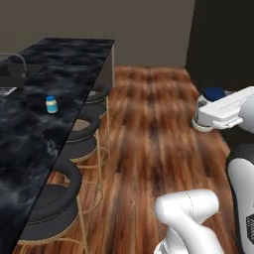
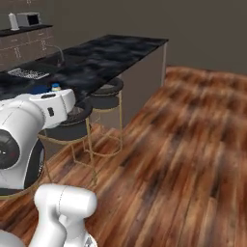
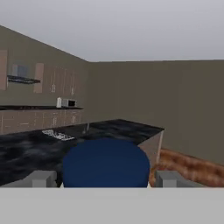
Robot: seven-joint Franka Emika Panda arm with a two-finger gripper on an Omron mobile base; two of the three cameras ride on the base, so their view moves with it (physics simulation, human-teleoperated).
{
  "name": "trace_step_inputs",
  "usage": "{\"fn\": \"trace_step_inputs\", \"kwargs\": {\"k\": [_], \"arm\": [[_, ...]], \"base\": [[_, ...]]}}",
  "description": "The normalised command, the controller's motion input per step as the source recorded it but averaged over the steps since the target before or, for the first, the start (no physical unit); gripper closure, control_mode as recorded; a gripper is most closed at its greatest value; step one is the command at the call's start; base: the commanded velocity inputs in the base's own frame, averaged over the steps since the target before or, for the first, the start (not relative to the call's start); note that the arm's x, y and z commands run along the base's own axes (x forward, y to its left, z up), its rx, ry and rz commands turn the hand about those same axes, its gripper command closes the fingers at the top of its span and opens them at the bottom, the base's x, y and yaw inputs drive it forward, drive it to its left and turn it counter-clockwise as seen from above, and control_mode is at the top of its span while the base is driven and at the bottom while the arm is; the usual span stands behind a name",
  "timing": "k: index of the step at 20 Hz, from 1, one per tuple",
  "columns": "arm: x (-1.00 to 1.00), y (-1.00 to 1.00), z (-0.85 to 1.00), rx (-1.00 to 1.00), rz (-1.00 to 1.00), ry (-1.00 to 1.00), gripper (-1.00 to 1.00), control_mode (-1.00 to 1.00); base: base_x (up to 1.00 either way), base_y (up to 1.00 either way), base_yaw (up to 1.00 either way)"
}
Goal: The dining table condiment station is running low on mayonnaise. Refill the condiment station by opening the cabinet and taking the mayonnaise from the cabinet and placing it on the dining table.
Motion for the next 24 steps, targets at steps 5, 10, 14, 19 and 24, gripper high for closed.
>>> {"fn": "trace_step_inputs", "kwargs": {"k": [5, 10, 14, 19, 24], "arm": [[0.0, 0.0, 0.0, 0.0, 0.0, 0.0, 1.0, 1.0], [0.0, 0.0, 0.0, 0.0, 0.0, 0.0, 1.0, 1.0], [0.0, 0.0, 0.0, 0.0, 0.0, 0.0, 1.0, 1.0], [0.0, 0.0, 0.0, 0.0, 0.0, 0.0, 1.0, 1.0], [0.0, 0.0, 0.0, 0.0, 0.0, 0.0, 1.0, 1.0]], "base": [[1.0, -0.61, 0.47], [1.0, -0.7, 0.45], [1.0, -0.75, 0.45], [1.0, -0.83, 0.45], [0.9, -0.79, 0.48]]}}
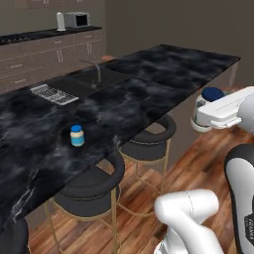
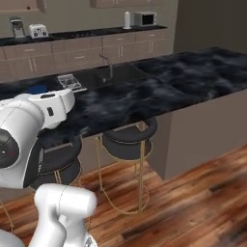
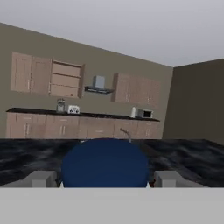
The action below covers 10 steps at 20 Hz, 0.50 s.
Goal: The dining table condiment station is running low on mayonnaise. Refill the condiment station by opening the cabinet and taking the mayonnaise from the cabinet and placing it on the dining table.
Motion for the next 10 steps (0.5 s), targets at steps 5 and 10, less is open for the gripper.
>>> {"fn": "trace_step_inputs", "kwargs": {"k": [5, 10], "arm": [[0.0, 0.0, 0.0, 0.0, 0.0, 0.0, 1.0, 1.0], [0.0, 0.0, 0.0, 0.0, 0.0, 0.0, 1.0, 1.0]], "base": [[0.89, -0.55, 0.49], [0.57, -0.43, 0.47]]}}
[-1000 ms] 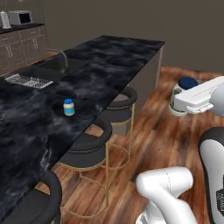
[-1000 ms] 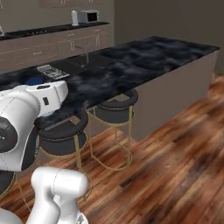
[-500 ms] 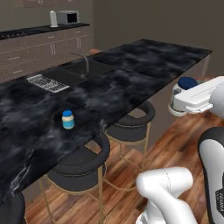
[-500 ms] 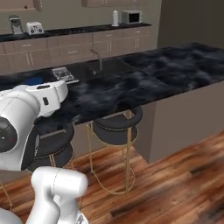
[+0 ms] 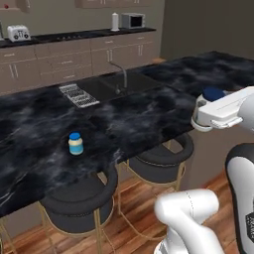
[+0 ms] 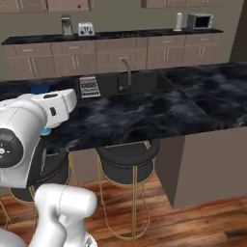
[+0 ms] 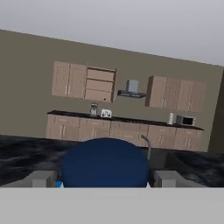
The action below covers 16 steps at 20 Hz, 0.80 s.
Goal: The dining table condiment station is running low on mayonnaise. Refill the condiment station by opening the cabinet and taking the mayonnaise from the cabinet and placing it on the dining table.
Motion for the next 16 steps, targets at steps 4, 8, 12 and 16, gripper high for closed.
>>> {"fn": "trace_step_inputs", "kwargs": {"k": [4, 8, 12, 16], "arm": [[0.0, 0.0, 0.0, 0.0, 0.0, 0.0, 1.0, 1.0], [0.0, 0.0, 0.0, 0.0, 0.0, 0.0, 1.0, 1.0], [0.0, 0.0, 0.0, 0.0, 0.0, 0.0, 1.0, 1.0], [0.66, -0.24, -0.37, 0.0, 0.16, 0.02, 1.0, -1.0]], "base": [[0.42, -0.25, 0.45], [0.17, 0.0, 0.31], [0.54, -0.09, 0.34], [0.18, -0.08, 0.08]]}}
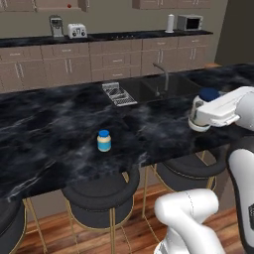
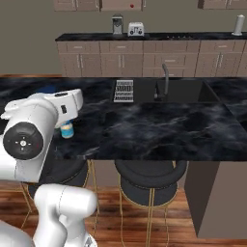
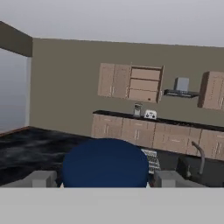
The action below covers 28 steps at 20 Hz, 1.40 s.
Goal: The dining table condiment station is running low on mayonnaise. Refill the condiment station by opening the cabinet and taking the mayonnaise from the cabinet and placing it on the dining table.
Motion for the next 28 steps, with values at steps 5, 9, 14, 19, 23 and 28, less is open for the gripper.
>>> {"fn": "trace_step_inputs", "kwargs": {"k": [5, 9, 14, 19, 23, 28], "arm": [[1.0, -0.17, -0.79, -0.03, 0.26, 0.01, 1.0, -1.0], [0.9, -0.01, -0.95, -0.07, 0.31, -0.04, 1.0, -1.0], [0.76, 0.0, -0.86, -0.09, 0.27, -0.05, 1.0, -1.0], [0.52, 0.0, -0.37, -0.04, 0.1, 0.0, 1.0, -1.0], [0.52, 0.0, -0.39, -0.12, 0.01, 0.08, 1.0, -1.0], [0.7, 0.0, -0.4, -0.09, 0.0, 0.17, 1.0, -1.0]], "base": [[0.0, 0.0, 0.0], [0.0, 0.0, 0.0], [0.0, 0.0, 0.0], [0.0, 0.0, 0.0], [0.0, 0.0, 0.0], [0.0, 0.0, 0.0]]}}
